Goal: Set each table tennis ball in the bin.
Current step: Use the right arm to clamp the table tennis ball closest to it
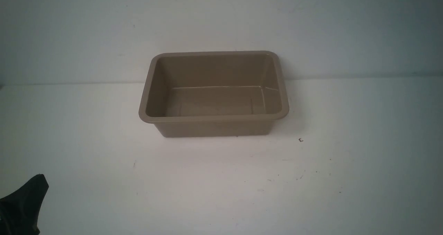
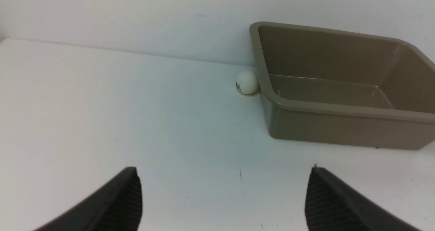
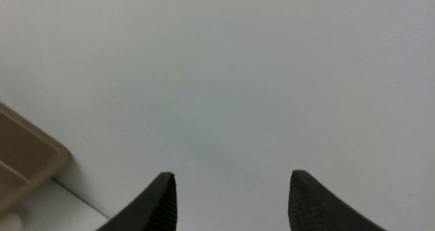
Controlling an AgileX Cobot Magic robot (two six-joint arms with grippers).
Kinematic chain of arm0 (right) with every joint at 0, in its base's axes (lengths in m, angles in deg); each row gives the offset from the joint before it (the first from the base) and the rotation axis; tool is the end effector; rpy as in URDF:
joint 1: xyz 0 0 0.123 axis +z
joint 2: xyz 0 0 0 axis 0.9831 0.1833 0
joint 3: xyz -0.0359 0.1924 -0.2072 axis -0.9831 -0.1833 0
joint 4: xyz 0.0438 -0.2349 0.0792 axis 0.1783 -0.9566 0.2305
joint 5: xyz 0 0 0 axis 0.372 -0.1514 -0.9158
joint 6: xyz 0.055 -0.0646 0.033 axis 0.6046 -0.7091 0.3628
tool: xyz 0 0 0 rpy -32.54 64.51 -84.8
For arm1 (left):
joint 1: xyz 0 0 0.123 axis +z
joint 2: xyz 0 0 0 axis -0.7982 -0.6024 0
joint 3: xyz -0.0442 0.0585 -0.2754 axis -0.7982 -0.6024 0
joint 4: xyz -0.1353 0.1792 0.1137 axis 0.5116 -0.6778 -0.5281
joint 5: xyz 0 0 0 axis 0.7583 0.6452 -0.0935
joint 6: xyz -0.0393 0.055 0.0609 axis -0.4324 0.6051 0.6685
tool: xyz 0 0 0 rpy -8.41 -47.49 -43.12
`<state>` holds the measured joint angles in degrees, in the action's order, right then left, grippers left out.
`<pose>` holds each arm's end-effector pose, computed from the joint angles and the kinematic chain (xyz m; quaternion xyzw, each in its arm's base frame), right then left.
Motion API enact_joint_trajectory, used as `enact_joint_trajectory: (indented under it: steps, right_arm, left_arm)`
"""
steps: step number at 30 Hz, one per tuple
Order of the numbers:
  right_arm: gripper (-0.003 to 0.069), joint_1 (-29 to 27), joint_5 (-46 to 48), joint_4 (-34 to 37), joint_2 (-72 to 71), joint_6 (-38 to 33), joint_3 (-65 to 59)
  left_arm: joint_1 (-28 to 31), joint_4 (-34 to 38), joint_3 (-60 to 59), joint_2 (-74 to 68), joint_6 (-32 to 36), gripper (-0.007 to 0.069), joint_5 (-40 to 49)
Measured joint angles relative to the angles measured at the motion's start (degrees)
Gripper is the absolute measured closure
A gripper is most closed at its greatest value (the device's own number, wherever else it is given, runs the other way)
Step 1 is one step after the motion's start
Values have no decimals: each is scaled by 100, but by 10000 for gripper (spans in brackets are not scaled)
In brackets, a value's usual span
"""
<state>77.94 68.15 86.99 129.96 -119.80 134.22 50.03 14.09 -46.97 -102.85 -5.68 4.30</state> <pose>0.2839 0.0089 0.4724 -0.3280 0.7476 -0.1417 0.5598 0.0862 -0.0076 0.2451 -0.0586 0.7965 -0.0956 0.5941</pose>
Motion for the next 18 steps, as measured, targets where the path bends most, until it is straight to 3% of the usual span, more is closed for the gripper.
enact_joint_trajectory:
  steps: [3, 6, 14, 18]
  right_arm:
    - [250, 0, 135, -1037, 0, 337, 0]
    - [250, 0, 149, -1532, 0, 783, 0]
    - [250, 0, -96, -1286, 0, 3366, 0]
    - [250, 0, 127, -1229, 12, 3835, 0]
  left_arm:
    - [0, 0, 0, 0, 0, 41, 0]
    - [0, 0, 0, 0, 0, 41, -5]
    - [0, 0, 0, 0, 0, 41, -10]
    - [0, 0, 0, 0, 0, 41, -10]
